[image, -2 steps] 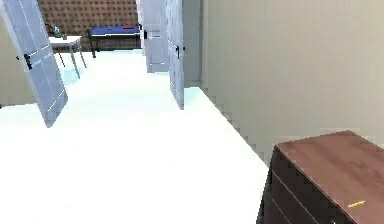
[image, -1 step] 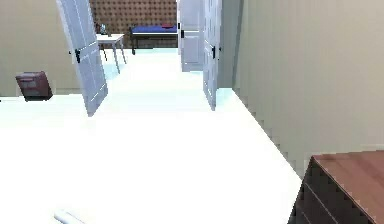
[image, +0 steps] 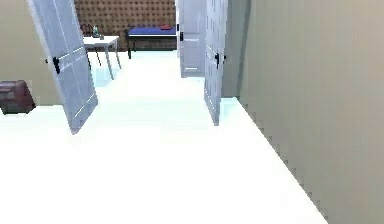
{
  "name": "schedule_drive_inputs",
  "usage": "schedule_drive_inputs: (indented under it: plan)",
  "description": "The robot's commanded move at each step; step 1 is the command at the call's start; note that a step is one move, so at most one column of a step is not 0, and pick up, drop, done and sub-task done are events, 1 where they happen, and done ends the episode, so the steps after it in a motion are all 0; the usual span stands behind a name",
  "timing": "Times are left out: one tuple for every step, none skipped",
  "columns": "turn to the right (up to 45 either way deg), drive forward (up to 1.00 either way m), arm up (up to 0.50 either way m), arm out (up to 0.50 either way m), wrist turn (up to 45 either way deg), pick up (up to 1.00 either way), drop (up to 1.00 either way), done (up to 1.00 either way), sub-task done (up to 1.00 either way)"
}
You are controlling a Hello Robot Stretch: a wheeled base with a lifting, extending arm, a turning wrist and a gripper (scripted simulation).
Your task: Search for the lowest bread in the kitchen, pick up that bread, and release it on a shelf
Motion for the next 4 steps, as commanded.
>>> schedule_drive_inputs:
  plan:
    - [-6.0,0.00,0.00,0.00,0.0,0.00,0.00,0.00,0.00]
    - [0.0,1.00,0.00,0.00,0.0,0.00,0.00,0.00,0.00]
    - [0.0,1.00,0.00,0.00,0.0,0.00,0.00,0.00,0.00]
    - [0.0,1.00,0.00,0.00,0.0,0.00,0.00,0.00,0.00]
